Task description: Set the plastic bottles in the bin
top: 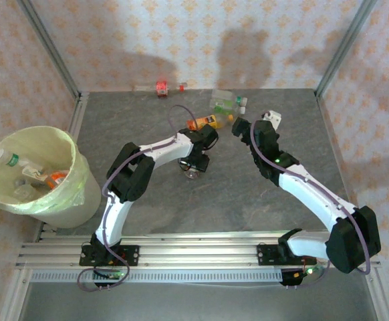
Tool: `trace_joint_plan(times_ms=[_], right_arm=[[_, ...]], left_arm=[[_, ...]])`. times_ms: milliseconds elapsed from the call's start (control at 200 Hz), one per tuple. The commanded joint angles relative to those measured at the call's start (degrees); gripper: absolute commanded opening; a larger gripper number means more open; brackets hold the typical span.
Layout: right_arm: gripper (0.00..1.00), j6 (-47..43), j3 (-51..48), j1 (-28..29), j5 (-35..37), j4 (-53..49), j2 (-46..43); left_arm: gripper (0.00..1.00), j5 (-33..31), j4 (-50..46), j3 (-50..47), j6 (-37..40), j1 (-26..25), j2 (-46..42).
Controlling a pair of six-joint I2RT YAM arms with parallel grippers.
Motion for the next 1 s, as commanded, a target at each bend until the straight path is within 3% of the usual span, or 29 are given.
trace_joint_plan(times_ms=[0, 370, 580, 891, 996], right_arm=[[0.99, -1.6, -0.5, -0.4, -1.2, 1.1, -1.0], [0.99, -1.2, -0.9, -0.4, -1.5, 2.0, -1.0], [0.99, -0.9, -1.2, -0.4, -1.7, 2.8, -1.0], [0.99, -1.1, -1.5, -0.4, -3.0, 4.1, -0.1], [0.99, -0.3, -1.2, -0.4, -2.4, 3.9, 0.6]], left_arm=[[0.51, -0.4, 0.5, -1.5, -0.5, 0.5, -1.8], [0.47, -1.3, 3.1, -2.3, -2.5, 1.3, -9.5], [0.47, -4.0, 3.7, -4.1, -4.2, 3.6, -19.3], [0.46, -13.1, -0.8, -4.5, -6.5, 8.0, -35.4], [0.46, -19.8, -5.4, -1.3, -6.5, 8.9, -39.3]])
